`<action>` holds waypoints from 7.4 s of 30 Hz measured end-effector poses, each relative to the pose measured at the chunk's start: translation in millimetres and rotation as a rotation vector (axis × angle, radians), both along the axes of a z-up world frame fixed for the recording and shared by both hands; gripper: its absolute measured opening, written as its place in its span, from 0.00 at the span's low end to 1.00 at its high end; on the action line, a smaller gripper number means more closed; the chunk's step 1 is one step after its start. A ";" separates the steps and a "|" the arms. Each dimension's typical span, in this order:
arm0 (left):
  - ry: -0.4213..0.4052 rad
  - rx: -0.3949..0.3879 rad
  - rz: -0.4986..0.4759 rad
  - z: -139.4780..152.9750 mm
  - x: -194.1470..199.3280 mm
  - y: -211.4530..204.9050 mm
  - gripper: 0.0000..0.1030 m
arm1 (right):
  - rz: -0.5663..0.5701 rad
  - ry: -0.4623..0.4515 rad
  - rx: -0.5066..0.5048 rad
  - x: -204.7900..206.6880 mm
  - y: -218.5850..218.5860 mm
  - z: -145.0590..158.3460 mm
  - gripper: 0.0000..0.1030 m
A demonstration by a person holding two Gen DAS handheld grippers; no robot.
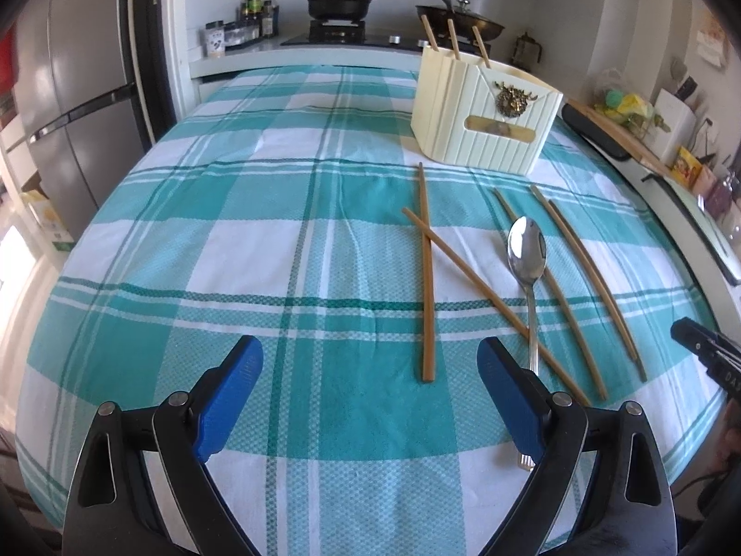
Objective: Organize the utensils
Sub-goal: 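Move both open grippers back over the chopsticks on the cloth, then grasp a chopstick with the right gripper while the left grasps another chopstick, then lift both chopsticks and drop them into the cream caddy, then move both open grippers back over the remaining chopsticks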
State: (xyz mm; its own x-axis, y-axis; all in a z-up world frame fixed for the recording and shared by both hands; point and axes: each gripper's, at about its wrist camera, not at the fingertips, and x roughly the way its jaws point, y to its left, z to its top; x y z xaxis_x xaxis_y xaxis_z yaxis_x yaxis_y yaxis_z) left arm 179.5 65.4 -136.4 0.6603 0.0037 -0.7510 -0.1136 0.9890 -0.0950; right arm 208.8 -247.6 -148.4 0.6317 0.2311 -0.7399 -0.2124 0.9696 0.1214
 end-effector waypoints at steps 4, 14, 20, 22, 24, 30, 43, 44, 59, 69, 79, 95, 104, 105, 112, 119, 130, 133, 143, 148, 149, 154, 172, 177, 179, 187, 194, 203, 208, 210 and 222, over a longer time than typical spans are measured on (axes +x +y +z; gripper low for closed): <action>0.025 0.015 -0.015 -4.8 13.0 1.9 0.92 | 0.060 0.025 0.006 12.9 13.8 -0.2 0.31; 0.071 0.051 -0.030 -17.8 43.5 -4.2 0.92 | 0.158 0.065 -0.046 60.5 45.0 -5.0 0.27; 0.104 0.135 -0.044 -30.2 60.3 -12.9 0.90 | 0.206 0.147 -0.078 81.4 57.6 -24.9 0.15; 0.116 0.155 -0.050 -34.5 65.4 -13.4 0.90 | 0.222 0.146 -0.100 83.1 61.6 -24.7 0.15; 0.113 0.140 -0.053 -34.6 69.8 -10.6 0.89 | 0.230 0.151 -0.125 86.4 65.1 -24.6 0.15; 0.124 0.097 -0.080 -31.6 95.2 -6.2 0.70 | 0.221 0.156 -0.158 106.6 71.4 -24.3 0.12; 0.108 0.102 -0.115 -29.8 125.5 -10.5 0.15 | 0.214 0.171 -0.137 154.3 76.1 -26.8 0.09; 0.107 0.109 -0.112 -29.9 121.6 -10.3 0.10 | 0.212 0.170 -0.133 152.5 73.9 -27.1 0.08; 0.154 0.090 -0.177 -18.7 123.8 5.1 0.42 | 0.196 0.253 -0.138 134.6 34.2 -23.9 0.18; 0.236 0.068 -0.238 -28.3 201.8 7.8 0.40 | 0.244 0.282 -0.193 167.9 59.0 -24.0 0.26; 0.233 0.101 -0.248 -26.4 227.9 -5.2 0.05 | 0.236 0.284 -0.155 188.1 57.5 -23.2 0.06; -0.136 0.008 -0.192 114.7 142.9 17.0 0.04 | 0.214 -0.099 0.055 132.0 34.4 118.0 0.06; -0.210 -0.004 -0.216 147.6 118.7 24.6 0.04 | 0.238 -0.252 0.064 85.9 37.7 168.5 0.06; -0.194 -0.005 -0.208 142.9 121.3 26.2 0.04 | 0.236 -0.263 0.067 82.4 37.4 171.9 0.06; 0.066 0.008 -0.216 56.5 184.5 20.2 0.20 | 0.217 -0.311 0.095 66.7 30.6 188.5 0.06; 0.235 0.079 -0.162 -7.5 243.0 11.3 0.34 | 0.197 -0.346 0.107 57.6 19.5 201.7 0.06; 0.228 0.060 -0.158 -7.3 249.5 4.4 0.03 | 0.185 -0.370 0.118 49.3 7.0 212.0 0.06; 0.106 0.012 -0.143 32.6 227.3 12.6 0.02 | 0.190 -0.374 0.124 49.7 6.1 212.2 0.06; -0.246 -0.087 -0.144 163.3 136.7 38.7 0.02 | 0.218 -0.402 0.131 49.5 16.0 220.8 0.06; -0.318 -0.117 -0.158 188.6 129.5 38.7 0.02 | 0.223 -0.408 0.119 60.6 25.7 223.7 0.06; -0.331 -0.114 -0.166 195.1 129.3 36.4 0.02 | 0.224 -0.409 0.115 64.2 28.1 224.6 0.06; -0.378 -0.096 -0.204 222.5 131.0 27.6 0.02 | 0.221 -0.417 0.103 80.4 37.0 233.5 0.06; -0.448 -0.085 -0.215 281.0 190.8 7.0 0.02 | 0.175 -0.570 0.081 161.2 73.7 296.9 0.06; -0.354 -0.123 -0.224 257.1 228.0 2.2 0.02 | 0.190 -0.510 0.059 198.6 86.9 279.0 0.06; -0.308 -0.133 -0.233 244.0 242.8 -1.6 0.02 | 0.195 -0.456 0.038 215.4 92.5 266.6 0.06; -0.132 -0.144 -0.237 186.2 301.7 -24.4 0.03 | 0.205 -0.214 -0.001 285.3 106.2 210.9 0.06; -0.118 -0.175 -0.177 187.2 316.3 -20.5 0.58 | 0.173 -0.224 0.012 307.9 102.6 208.4 0.51; -0.233 0.017 -0.206 236.8 213.5 3.4 0.89 | 0.200 -0.372 -0.012 223.7 71.9 265.1 0.63; -0.148 0.160 -0.265 202.9 131.8 6.9 0.93 | 0.282 -0.318 -0.176 154.0 62.1 241.2 0.64; -0.115 0.201 -0.271 182.4 102.1 7.4 0.93 | 0.312 -0.283 -0.258 127.9 55.7 220.4 0.64; -0.062 0.037 -0.044 65.6 1.5 11.2 0.93 | 0.138 -0.123 -0.291 8.6 9.4 81.4 0.65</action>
